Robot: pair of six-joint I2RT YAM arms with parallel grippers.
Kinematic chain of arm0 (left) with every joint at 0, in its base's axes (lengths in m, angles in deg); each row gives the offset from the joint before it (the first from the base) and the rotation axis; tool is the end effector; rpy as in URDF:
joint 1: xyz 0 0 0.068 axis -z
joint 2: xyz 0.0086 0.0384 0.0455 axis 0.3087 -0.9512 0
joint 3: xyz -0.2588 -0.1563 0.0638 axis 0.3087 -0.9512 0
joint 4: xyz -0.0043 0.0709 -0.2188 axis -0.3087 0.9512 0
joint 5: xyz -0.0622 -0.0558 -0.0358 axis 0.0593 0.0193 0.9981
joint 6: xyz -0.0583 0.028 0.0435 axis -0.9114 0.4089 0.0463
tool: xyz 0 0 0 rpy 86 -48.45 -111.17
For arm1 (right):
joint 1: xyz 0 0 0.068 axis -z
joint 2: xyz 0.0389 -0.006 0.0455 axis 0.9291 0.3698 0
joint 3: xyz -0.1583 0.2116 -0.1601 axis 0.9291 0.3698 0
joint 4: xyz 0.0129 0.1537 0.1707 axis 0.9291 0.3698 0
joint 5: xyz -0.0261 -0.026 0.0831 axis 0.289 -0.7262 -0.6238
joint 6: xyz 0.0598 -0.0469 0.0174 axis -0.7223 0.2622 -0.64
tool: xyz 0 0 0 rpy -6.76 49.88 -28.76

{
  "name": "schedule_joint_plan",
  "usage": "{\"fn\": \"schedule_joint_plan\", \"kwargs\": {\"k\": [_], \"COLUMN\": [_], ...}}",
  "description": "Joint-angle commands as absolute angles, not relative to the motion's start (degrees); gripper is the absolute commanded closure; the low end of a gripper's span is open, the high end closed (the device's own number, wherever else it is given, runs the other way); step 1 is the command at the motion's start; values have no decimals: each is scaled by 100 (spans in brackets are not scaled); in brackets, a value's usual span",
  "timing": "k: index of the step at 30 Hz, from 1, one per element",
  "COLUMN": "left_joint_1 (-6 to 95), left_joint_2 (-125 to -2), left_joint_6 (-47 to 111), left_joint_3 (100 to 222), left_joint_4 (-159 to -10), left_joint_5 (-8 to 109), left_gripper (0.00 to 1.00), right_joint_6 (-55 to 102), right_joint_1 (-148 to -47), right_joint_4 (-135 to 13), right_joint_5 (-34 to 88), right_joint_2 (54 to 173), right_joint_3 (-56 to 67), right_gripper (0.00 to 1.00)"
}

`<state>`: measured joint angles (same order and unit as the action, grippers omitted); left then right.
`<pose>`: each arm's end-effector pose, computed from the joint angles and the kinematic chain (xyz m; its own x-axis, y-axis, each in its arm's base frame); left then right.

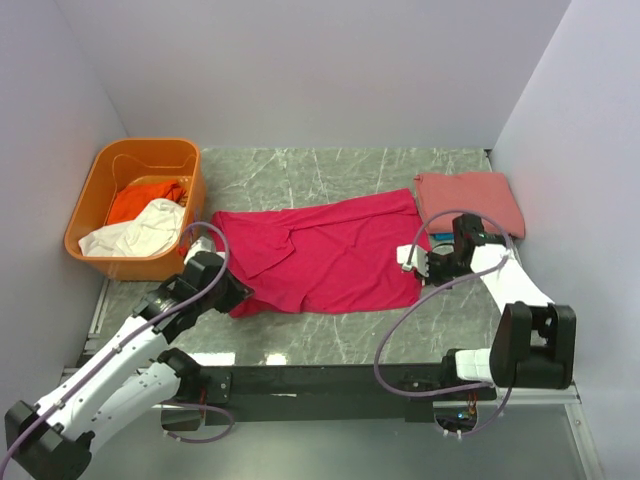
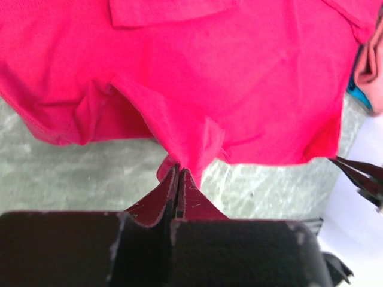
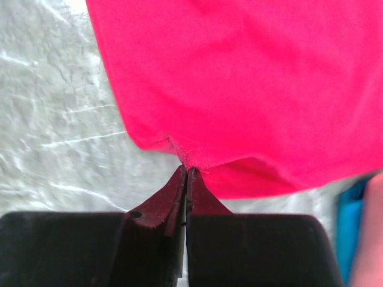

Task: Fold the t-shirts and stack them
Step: Fold the tshirt

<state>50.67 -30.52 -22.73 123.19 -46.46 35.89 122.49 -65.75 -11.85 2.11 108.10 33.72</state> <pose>0.1020 -0.0570 0.2478 -0.6672 -0.6560 -0.3528 -0.3535 0.6958 -0.6252 0.1883 0.0279 0.2295 0.1117 -0.8445 -0.5239 -0.9753 0.0079 -0.2206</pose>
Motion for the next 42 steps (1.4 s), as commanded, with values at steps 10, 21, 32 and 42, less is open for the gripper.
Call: {"fn": "schedule_joint_plan", "kwargs": {"k": [10, 21, 32, 42], "left_joint_1": [5050, 5050, 5041, 5032], "left_joint_2": [-2469, -2390, -2592, -3356], "left_joint_6": [-2037, -2037, -2002, -1562], "left_joint_3": [13091, 13548, 13996, 14172], "left_joint_4": [-3877, -3491, -3235, -3911], "left_joint_5": [4394, 4026, 3137, 3119], "left_gripper": [100, 100, 100, 100], "right_joint_6": [10277, 10222, 10293, 10012], "right_joint_1": [-5714, -5108, -4589, -4501], "right_joint_4": [-2600, -2575, -2381, -2372], "right_joint_5": [-328, -302, -662, -899], "right_joint_2": [10128, 11007, 11482, 11860], "right_joint_3": [4029, 3678, 3396, 3159], "right_gripper": [100, 100, 100, 100]}}
